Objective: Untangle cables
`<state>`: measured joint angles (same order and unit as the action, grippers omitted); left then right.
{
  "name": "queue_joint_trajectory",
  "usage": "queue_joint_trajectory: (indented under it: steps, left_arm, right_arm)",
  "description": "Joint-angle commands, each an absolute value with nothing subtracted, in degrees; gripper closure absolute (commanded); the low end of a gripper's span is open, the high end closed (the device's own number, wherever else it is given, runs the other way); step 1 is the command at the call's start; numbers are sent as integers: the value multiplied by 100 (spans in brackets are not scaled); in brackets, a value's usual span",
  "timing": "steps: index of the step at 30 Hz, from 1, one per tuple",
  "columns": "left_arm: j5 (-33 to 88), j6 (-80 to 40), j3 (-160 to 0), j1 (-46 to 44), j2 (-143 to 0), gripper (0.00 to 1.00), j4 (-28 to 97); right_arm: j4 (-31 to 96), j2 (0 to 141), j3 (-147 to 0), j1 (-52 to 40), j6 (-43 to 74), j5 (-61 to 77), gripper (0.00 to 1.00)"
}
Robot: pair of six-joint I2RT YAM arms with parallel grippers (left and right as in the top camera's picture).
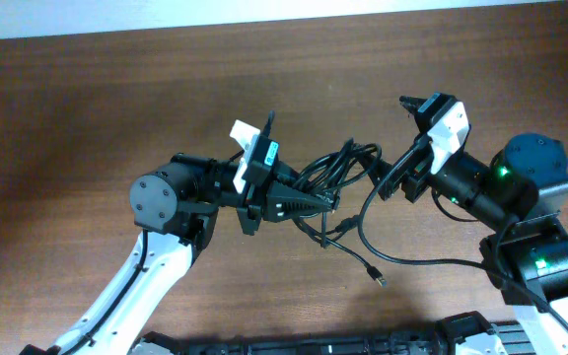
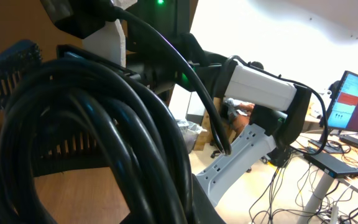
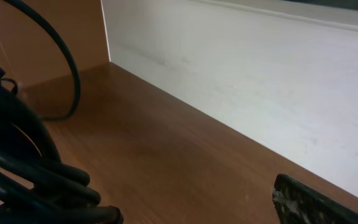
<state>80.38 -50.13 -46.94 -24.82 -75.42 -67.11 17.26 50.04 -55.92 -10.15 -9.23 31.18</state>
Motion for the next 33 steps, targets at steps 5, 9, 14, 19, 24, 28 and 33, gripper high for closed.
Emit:
queue_joint_trajectory:
  steps: [5, 9, 14, 19, 24, 28, 33]
  left_arm:
    - [8128, -4921, -4709, -2585, -7435, 100, -6748]
    - [8191, -4921, -4709, -2585, -7435, 100, -6748]
    - [8388, -4923, -4709, -2585, -7435, 100, -6748]
    - [8468, -4923, -4709, -2585, -7435, 100, -6748]
    - [8252, -4921, -4709, -2582, -7435, 100, -6748]
    - [7452, -4934, -4709, -2585, -7435, 100, -6757]
    - [7887, -5054, -4709, -2585, -7435, 100, -6897]
  right_arm:
    - [1321, 5017, -5658, -1011, -897, 2436, 1]
    - [1199, 5094, -5658, -1011, -895, 530, 1]
    - [1087, 5046, -5660, -1011, -851, -1035, 1]
    - [937, 5033, -5660, -1011, -851, -1826, 1]
    - [961, 5035, -5660, -1013, -851, -1868, 1]
    - [1028, 5035, -5660, -1011, -854, -1870, 1]
    - [1000, 5035, -5658, -1011, -856, -1938, 1]
